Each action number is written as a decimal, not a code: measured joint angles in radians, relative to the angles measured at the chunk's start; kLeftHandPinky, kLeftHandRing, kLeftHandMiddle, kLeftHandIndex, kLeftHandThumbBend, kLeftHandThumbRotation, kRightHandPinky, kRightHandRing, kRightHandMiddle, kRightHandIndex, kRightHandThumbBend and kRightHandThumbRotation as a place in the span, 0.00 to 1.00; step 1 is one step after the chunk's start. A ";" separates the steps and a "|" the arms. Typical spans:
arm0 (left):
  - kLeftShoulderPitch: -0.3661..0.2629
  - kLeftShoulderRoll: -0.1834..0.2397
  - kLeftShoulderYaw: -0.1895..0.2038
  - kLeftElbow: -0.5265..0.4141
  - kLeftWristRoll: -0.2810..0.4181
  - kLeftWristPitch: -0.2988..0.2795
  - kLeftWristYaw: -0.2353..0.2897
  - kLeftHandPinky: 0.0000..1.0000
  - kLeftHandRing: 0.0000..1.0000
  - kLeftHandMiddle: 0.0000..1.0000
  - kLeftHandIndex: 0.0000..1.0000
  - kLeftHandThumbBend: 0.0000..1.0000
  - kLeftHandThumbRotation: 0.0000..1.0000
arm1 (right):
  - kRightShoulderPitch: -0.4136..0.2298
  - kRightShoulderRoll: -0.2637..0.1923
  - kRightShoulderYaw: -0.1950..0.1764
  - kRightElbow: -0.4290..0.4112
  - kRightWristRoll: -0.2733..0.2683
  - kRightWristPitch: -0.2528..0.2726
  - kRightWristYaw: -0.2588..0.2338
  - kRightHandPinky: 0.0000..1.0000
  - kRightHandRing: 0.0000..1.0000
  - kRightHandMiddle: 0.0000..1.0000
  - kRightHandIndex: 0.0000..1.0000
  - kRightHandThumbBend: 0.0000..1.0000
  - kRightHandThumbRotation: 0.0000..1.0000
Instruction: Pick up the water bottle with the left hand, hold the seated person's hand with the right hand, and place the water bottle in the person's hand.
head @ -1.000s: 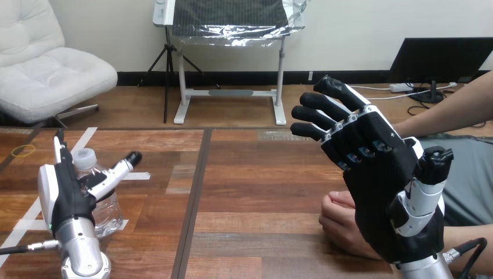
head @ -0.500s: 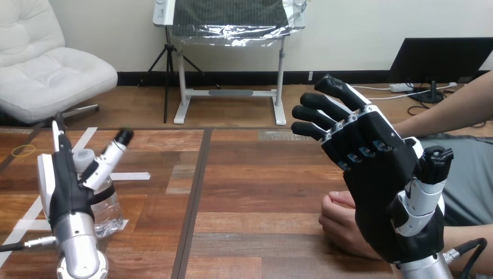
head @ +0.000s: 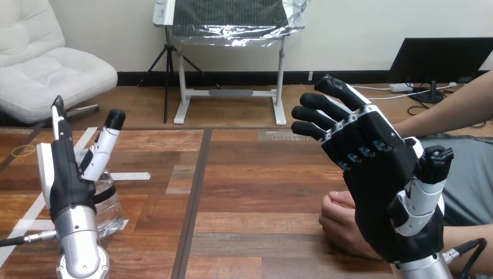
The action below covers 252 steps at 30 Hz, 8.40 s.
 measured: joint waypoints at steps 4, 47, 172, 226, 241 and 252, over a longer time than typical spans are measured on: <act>0.012 -0.007 -0.001 -0.033 0.000 0.001 -0.014 1.00 1.00 1.00 1.00 0.88 0.79 | 0.000 0.001 0.001 0.000 -0.001 0.000 -0.002 0.78 0.80 0.81 0.83 0.73 1.00; 0.034 -0.021 0.003 -0.161 0.038 0.092 -0.003 1.00 1.00 1.00 1.00 0.84 0.71 | 0.000 0.000 0.000 0.000 -0.001 0.030 -0.023 0.81 0.81 0.82 0.85 0.74 1.00; -0.303 0.057 0.017 0.560 0.052 0.065 0.192 1.00 1.00 1.00 1.00 0.99 0.28 | 0.000 -0.004 -0.007 0.000 0.008 0.030 -0.009 0.81 0.83 0.83 0.85 0.74 1.00; -0.327 0.100 0.013 0.566 -0.036 0.125 0.139 0.82 0.94 0.98 0.98 0.93 0.09 | 0.000 -0.004 -0.009 0.000 0.013 0.030 0.010 0.81 0.82 0.83 0.85 0.74 1.00; -0.318 0.099 0.006 0.451 -0.044 0.285 0.087 0.64 0.77 0.82 0.85 0.88 0.00 | 0.000 -0.004 -0.009 0.000 0.013 0.030 0.009 0.80 0.83 0.83 0.85 0.74 1.00; -0.299 0.100 -0.006 0.330 -0.028 0.442 0.046 0.44 0.59 0.69 0.76 0.87 0.00 | 0.000 -0.003 -0.009 0.000 0.013 0.030 0.008 0.81 0.83 0.83 0.86 0.74 1.00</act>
